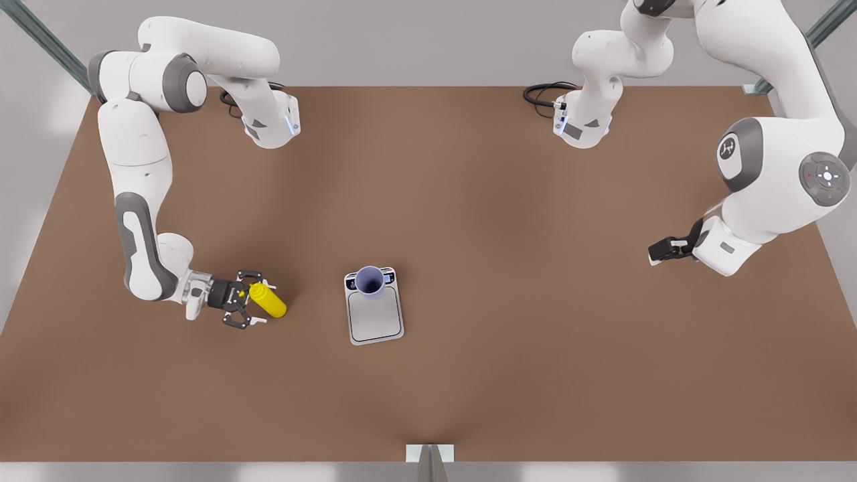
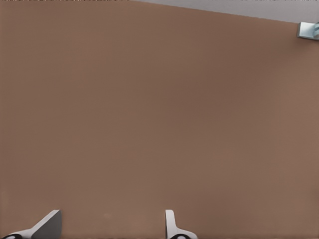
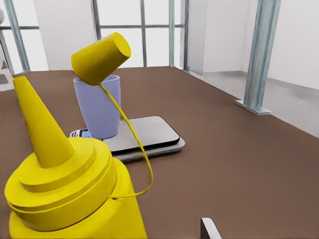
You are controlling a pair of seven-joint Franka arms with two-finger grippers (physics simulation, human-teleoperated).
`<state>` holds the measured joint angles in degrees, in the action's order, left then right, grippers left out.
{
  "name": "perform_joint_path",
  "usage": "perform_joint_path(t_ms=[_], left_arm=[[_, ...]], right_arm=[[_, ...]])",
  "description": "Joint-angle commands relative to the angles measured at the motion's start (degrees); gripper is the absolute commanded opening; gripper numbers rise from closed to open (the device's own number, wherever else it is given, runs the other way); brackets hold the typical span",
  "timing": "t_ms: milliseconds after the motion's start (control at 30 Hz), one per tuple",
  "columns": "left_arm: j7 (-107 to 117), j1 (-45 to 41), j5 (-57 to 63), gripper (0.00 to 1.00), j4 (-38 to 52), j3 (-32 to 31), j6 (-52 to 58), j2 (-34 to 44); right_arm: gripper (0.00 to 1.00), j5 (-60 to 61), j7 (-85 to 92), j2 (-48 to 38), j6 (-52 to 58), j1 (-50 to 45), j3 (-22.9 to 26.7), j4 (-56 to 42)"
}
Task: Move cup to the weight, pick up sauce bottle, pour sauce
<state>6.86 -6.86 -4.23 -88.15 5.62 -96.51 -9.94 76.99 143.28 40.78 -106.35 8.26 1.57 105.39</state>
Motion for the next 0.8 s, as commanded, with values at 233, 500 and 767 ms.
perform_joint_path(t_ms=[233, 500, 767], left_arm=[[0.1, 0.0, 0.0, 1.0, 0.1, 0.0, -0.1, 0.0], [0.4, -0.1, 0.0, 1.0, 0.5, 0.0, 0.0, 0.0], [0.5, -0.4, 0.3, 1.0, 0.5, -0.1, -0.3, -0.1]], right_arm=[[1.0, 0.2, -1.1, 0.1, -0.1, -0.3, -0.1, -0.4], [1.0, -0.7, -0.2, -0.4, 1.8, 2.3, -0.1, 1.0], [1.0, -20.4, -7.6, -5.8, 5.6, 14.6, 0.2, 2.1]])
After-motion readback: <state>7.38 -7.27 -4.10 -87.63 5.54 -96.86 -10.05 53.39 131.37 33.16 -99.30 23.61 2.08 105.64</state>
